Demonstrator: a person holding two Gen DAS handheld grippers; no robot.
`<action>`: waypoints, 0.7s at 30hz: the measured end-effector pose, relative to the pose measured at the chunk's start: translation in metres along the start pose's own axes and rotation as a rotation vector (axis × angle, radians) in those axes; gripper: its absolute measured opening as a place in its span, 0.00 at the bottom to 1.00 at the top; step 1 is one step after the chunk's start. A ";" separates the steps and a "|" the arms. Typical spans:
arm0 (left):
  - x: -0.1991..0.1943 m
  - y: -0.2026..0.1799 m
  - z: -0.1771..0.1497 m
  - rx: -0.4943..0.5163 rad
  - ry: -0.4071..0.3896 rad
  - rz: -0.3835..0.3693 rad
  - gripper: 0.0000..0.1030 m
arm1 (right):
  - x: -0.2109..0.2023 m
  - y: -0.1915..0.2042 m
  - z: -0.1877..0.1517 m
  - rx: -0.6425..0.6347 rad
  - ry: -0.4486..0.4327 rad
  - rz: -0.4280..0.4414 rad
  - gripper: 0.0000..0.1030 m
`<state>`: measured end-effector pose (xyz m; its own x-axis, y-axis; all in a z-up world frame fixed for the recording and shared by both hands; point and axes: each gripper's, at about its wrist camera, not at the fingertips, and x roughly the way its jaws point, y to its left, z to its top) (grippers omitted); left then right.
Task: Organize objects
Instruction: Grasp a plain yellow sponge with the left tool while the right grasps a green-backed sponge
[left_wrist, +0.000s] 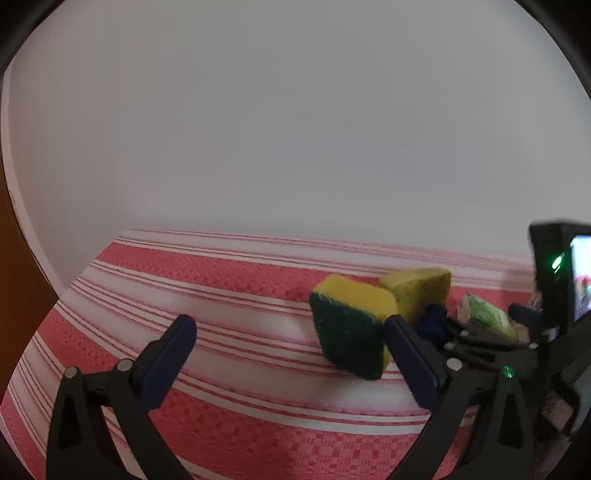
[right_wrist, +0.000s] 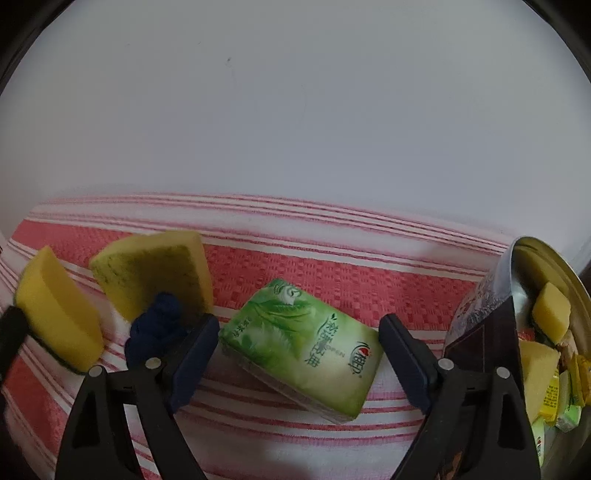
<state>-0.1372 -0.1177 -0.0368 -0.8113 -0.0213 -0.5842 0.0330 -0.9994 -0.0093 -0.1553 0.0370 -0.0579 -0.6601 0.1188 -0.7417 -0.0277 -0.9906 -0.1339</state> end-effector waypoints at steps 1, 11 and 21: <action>-0.001 0.004 0.001 -0.010 -0.005 -0.003 1.00 | 0.000 -0.003 -0.001 -0.017 0.008 -0.017 0.90; 0.009 0.013 0.000 -0.018 0.026 -0.017 1.00 | -0.004 -0.013 -0.010 -0.010 0.001 -0.025 0.70; 0.017 0.001 -0.007 0.014 0.111 -0.041 1.00 | -0.025 -0.032 -0.033 0.034 -0.002 0.055 0.31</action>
<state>-0.1465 -0.1193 -0.0522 -0.7419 0.0220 -0.6702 -0.0078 -0.9997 -0.0241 -0.1133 0.0678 -0.0566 -0.6628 0.0639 -0.7461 -0.0170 -0.9974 -0.0703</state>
